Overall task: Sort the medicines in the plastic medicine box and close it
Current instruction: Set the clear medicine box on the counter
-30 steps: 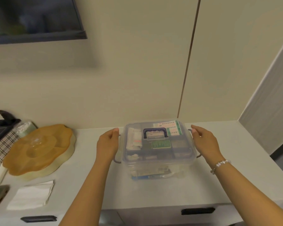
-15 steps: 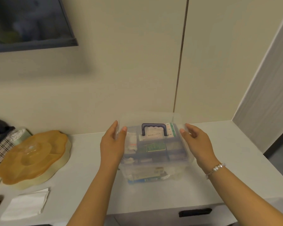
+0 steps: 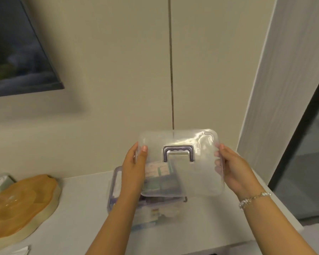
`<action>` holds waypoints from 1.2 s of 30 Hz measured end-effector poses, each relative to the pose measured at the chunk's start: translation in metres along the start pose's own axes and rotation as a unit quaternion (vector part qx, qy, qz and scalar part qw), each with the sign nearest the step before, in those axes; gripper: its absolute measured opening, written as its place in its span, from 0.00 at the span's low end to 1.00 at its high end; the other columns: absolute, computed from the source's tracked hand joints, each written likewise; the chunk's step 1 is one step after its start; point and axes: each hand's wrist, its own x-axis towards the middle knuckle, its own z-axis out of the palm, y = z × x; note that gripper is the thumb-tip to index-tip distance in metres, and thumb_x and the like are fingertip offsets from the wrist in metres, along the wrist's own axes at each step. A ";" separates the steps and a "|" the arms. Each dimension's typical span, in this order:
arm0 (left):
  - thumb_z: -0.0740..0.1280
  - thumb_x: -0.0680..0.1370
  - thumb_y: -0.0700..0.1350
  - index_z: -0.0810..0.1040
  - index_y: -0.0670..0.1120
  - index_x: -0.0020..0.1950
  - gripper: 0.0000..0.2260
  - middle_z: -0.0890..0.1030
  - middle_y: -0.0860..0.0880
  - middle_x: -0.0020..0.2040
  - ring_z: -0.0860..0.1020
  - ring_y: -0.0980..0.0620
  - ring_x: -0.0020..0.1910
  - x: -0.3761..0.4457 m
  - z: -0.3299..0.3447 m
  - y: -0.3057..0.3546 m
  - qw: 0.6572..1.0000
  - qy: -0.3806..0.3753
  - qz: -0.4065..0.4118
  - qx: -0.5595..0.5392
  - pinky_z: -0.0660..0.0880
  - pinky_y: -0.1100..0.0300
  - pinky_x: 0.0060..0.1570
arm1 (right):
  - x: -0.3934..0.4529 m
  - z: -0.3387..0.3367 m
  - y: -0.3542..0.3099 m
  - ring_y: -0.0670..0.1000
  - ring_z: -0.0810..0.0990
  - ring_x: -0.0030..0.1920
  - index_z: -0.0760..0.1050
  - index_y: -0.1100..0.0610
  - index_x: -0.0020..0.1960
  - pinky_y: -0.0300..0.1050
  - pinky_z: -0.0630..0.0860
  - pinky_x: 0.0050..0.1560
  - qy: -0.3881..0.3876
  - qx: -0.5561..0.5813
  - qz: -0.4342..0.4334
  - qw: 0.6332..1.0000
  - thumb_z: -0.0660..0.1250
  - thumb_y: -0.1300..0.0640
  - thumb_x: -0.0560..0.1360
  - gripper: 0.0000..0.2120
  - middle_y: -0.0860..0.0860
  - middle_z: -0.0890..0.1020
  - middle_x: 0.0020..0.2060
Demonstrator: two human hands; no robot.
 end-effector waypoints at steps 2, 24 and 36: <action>0.59 0.74 0.62 0.66 0.53 0.69 0.26 0.71 0.52 0.68 0.74 0.61 0.59 0.005 0.023 0.013 1.000 -0.015 -0.001 0.006 0.70 0.70 0.55 | 0.002 -0.012 -0.010 0.42 0.70 0.25 0.79 0.51 0.47 0.35 0.67 0.29 0.014 -0.001 -0.006 1.000 0.58 0.55 0.78 0.11 0.45 0.75 0.30; 0.66 0.76 0.48 0.73 0.40 0.60 0.16 0.80 0.39 0.53 0.83 0.44 0.44 -0.025 0.150 -0.011 0.864 -0.274 -0.340 -0.251 0.81 0.55 0.37 | 0.010 -0.083 -0.026 0.44 0.78 0.39 0.82 0.52 0.38 0.37 0.74 0.47 -0.103 -0.420 -0.044 0.901 0.73 0.56 0.68 0.00 0.49 0.82 0.36; 0.61 0.79 0.39 0.63 0.42 0.71 0.21 0.73 0.37 0.65 0.75 0.39 0.60 -0.053 0.158 -0.094 0.909 -0.116 -0.378 -0.129 0.77 0.53 0.43 | 0.035 -0.100 0.039 0.41 0.76 0.34 0.83 0.56 0.37 0.33 0.72 0.43 -0.155 -0.580 0.093 0.794 0.77 0.58 0.63 0.04 0.46 0.81 0.31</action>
